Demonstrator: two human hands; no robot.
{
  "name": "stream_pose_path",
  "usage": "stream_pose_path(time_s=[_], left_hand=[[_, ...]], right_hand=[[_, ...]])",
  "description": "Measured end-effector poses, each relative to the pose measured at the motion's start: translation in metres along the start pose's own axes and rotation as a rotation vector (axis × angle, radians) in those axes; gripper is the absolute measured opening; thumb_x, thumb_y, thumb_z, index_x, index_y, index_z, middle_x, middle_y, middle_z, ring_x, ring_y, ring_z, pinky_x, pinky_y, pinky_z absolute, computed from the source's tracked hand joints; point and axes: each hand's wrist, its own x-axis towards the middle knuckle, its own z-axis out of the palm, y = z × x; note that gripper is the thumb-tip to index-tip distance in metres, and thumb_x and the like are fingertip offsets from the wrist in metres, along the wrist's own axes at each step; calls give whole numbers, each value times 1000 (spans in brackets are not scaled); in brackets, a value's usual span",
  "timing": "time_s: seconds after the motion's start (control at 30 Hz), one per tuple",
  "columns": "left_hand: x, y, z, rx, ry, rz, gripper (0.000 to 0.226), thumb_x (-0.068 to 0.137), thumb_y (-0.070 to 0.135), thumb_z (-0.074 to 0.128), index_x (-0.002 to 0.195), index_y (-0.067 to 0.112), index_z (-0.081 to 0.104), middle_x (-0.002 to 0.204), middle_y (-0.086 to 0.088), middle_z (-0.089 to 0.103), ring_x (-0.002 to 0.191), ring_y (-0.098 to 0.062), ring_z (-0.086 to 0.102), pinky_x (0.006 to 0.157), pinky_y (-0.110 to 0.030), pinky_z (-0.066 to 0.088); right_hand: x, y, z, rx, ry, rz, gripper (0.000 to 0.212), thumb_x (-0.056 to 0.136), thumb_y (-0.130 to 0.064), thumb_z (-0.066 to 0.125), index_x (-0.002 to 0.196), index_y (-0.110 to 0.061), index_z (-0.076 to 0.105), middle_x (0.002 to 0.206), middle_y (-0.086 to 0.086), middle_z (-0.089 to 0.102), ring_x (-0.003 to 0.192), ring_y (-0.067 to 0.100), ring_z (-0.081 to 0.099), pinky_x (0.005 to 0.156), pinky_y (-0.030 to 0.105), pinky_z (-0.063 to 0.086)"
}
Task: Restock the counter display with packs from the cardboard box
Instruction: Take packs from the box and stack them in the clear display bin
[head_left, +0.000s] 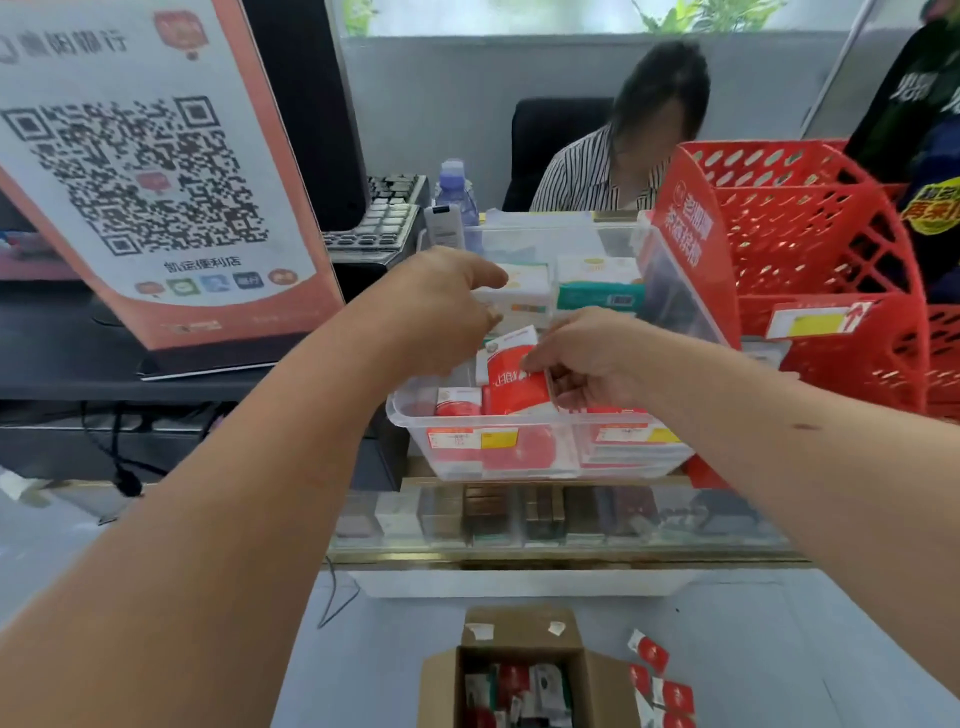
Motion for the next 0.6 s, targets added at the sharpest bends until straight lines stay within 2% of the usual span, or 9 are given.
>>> stream_pose_path(time_s=[0.03,0.1,0.17,0.23,0.3,0.33,0.47,0.6], left_hand=[[2,-2,-1,6,-7,12,39,95,19,59,131,33,58,116,-1,65,89,-22,69,74,-42,61],[7,-6,-4,12,-22,33,39,95,20,59,132,32,57,114,-2,65,89,-23,69,73,-42,61],[12,-10,-7,34,-29,51,39,95,20,59,132,31,57,115,-3,65,92,-23,69,76,-42,60],[16,-12,-8,58,-31,73,39,95,22,58,133,30,56,118,-2,64,96,-22,67,81,-40,59],[19,-15,-7,55,-35,81,38,95,24,58,133,32,56,118,-2,63,96,-21,67,80,-40,59],[20,-17,-5,50,-42,82,38,95,24,58,133,33,56,119,-1,63,97,-21,67,82,-40,59],[24,-22,2,19,-66,64,38,95,25,60,132,35,56,122,-1,62,101,-22,65,84,-40,58],[23,-22,3,36,-62,59,39,95,24,58,133,35,56,126,-1,60,108,-22,62,90,-39,55]], right_hand=[[4,-1,7,-41,-25,49,31,87,-9,71,114,-11,57,91,12,73,71,20,66,61,28,55],[14,-6,23,-122,-55,120,37,86,-10,72,119,-11,54,101,13,71,83,21,68,76,32,59],[24,-10,39,-183,-85,146,43,87,-10,72,124,-7,52,108,15,68,94,24,67,90,37,56],[29,-12,50,-259,-118,162,42,86,-10,73,122,-3,54,108,15,65,98,27,64,95,39,52],[33,-12,56,-367,-124,120,23,87,-8,73,106,-1,61,103,13,68,99,27,66,97,39,52],[36,-10,57,-398,-110,89,20,87,-6,72,103,-2,62,101,14,69,97,27,68,96,40,53],[41,-5,56,-431,-107,20,40,87,-1,69,125,-1,56,107,17,69,100,29,69,94,41,55],[42,-8,59,-521,-182,-49,39,87,-4,69,123,-9,57,105,15,69,93,26,70,90,39,57]])
